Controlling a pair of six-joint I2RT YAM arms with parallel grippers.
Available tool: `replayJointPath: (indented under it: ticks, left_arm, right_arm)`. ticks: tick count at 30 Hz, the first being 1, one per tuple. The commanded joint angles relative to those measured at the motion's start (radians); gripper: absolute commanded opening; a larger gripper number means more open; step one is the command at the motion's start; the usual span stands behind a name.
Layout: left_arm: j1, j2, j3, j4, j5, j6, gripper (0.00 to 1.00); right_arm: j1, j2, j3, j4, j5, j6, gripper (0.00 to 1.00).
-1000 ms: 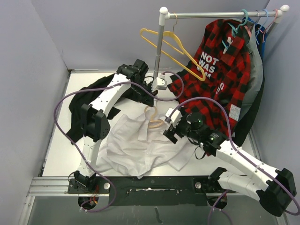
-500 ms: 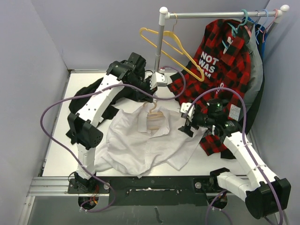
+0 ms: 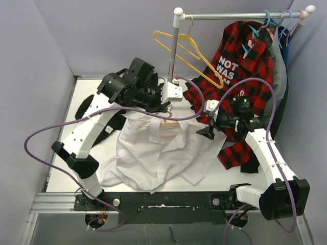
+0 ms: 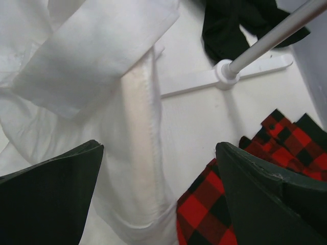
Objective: Place the shirt on the hanger
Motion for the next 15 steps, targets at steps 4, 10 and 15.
replayJointPath:
  ticks: [4, 10, 15]
  left_arm:
    - [-0.048, -0.114, -0.081, 0.093, -0.055, 0.022, 0.0]
    - [-0.068, -0.112, -0.077, 0.119, -0.103, 0.035, 0.0]
    - [-0.082, -0.098, -0.05, 0.13, -0.138, 0.042, 0.0]
  right_arm:
    - [-0.013, 0.142, 0.213, -0.043, -0.201, -0.043, 0.98]
    - [0.032, 0.244, 0.268, -0.151, -0.207, -0.104, 0.98]
    - [0.034, 0.238, 0.227, -0.133, -0.229, -0.066, 0.98]
